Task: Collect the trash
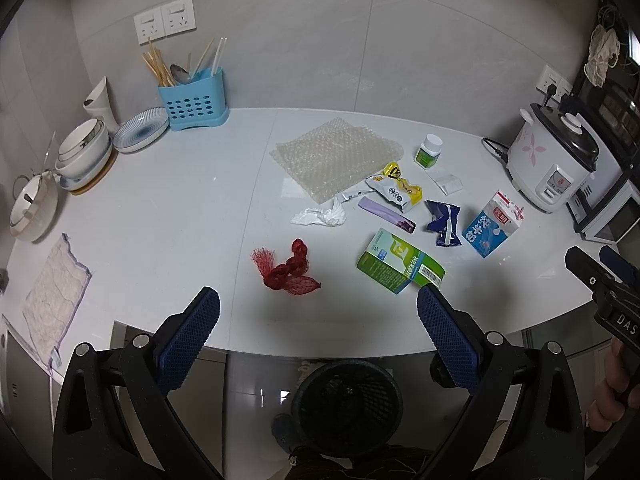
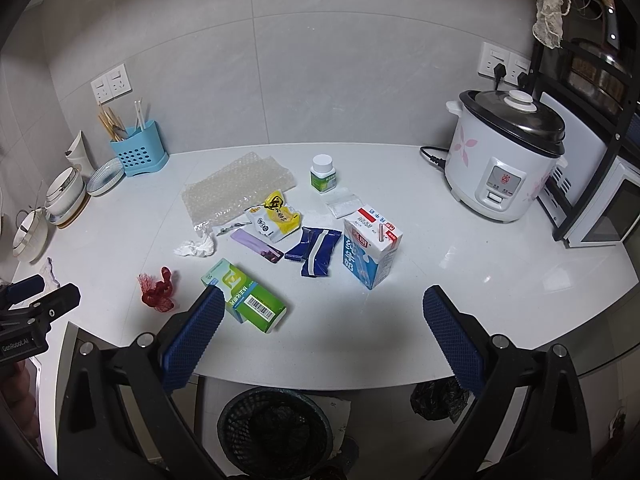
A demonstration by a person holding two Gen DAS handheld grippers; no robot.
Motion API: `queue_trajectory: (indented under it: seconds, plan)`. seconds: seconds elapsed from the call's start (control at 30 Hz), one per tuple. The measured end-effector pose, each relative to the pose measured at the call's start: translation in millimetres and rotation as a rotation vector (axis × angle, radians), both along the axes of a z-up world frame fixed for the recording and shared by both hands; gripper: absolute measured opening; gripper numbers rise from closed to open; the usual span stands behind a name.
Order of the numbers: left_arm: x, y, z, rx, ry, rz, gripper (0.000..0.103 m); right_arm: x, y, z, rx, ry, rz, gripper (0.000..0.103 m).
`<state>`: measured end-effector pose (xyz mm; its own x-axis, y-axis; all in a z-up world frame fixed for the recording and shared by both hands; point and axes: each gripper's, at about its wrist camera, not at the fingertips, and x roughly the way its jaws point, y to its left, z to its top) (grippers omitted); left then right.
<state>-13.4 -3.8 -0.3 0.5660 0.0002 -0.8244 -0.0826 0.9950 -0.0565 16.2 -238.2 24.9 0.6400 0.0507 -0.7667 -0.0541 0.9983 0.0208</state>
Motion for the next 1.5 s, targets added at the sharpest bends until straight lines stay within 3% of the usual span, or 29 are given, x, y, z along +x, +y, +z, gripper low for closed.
queue_trajectory:
  seconds: [0.43, 0.77, 1.03, 1.3, 1.5]
  plan:
    - [12, 8, -12, 0.005, 0.01, 0.013, 0.097, 10, -1, -8, 0.001, -0.009, 0.008, 0.095]
    - [48, 43, -79, -0.003, 0.064, 0.058, 0.096, 59, -15, -62, 0.0, -0.011, 0.069, 0.095]
    - [83, 51, -137, -0.004, 0.129, 0.064, 0.095, 95, -34, -111, -0.008, 0.034, 0.054, 0.095]
    - [110, 46, -177, 0.032, 0.209, 0.063, 0.089, 132, -42, -143, -0.006, 0.072, 0.039, 0.085]
    - [118, 43, -187, 0.025, 0.254, 0.063, 0.072, 145, -37, -151, -0.025, 0.078, 0.047, 0.072]
